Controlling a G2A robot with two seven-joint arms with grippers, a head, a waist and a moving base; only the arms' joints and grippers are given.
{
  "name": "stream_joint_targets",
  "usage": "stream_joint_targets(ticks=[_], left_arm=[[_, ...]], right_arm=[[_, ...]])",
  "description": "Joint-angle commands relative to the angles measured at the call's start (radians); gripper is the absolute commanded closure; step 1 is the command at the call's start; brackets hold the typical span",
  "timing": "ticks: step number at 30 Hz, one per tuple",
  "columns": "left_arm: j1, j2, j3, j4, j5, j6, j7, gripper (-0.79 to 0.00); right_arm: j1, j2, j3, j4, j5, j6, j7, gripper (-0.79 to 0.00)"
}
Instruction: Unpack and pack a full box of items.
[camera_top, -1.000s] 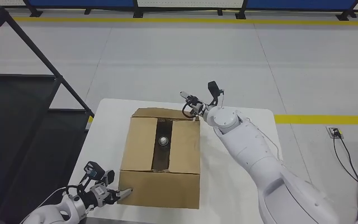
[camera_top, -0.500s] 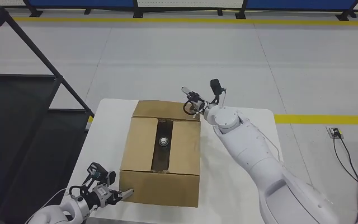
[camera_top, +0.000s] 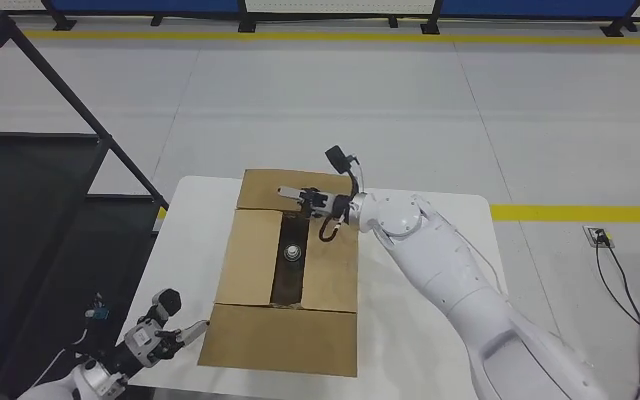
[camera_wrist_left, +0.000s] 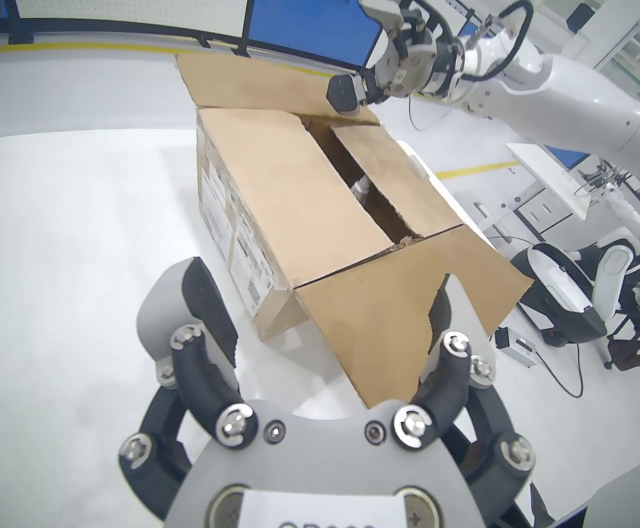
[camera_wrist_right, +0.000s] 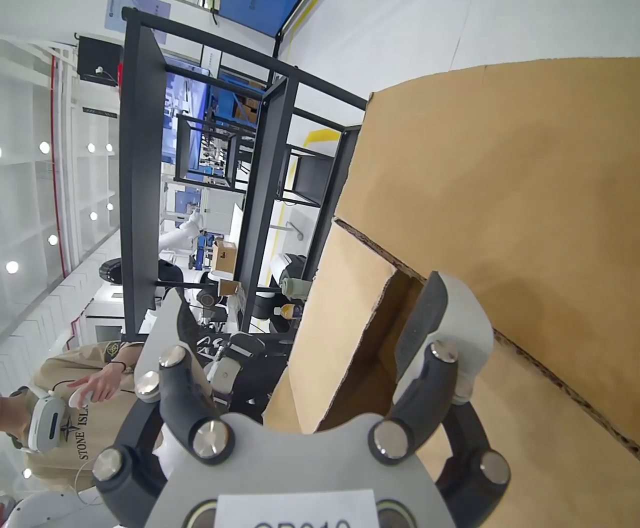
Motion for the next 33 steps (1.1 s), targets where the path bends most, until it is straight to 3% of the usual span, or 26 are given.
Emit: stream_joint_targets(ticks=[1,10,18,33], left_arm=[[0.008,0.001,-0.004,-0.005,-0.003,0.001,-0.01,-0.785],[0.007,0.001,-0.004,-0.005,-0.003,0.005,-0.007,-0.785],[-0.01,-0.008,0.034,-0.023,-0.027,0.093,0.07,-0.785],[0.008,-0.015,0.082,-0.061,0.065,0.059,0.152,-0.785]], right_arm=[[0.0,0.0,0.0,0.001,0.001,0.0,-0.001,-0.785],[-0.032,0.002,-0.001,-0.04,-0.005,-0.015,0.025,-0.785],[-0.07,-0.008,-0.016,-0.088,-0.017,0.039,0.13,-0.785],[-0.062,-0.075,0.013,0.054,0.166,-0.002,0.225,-0.785]])
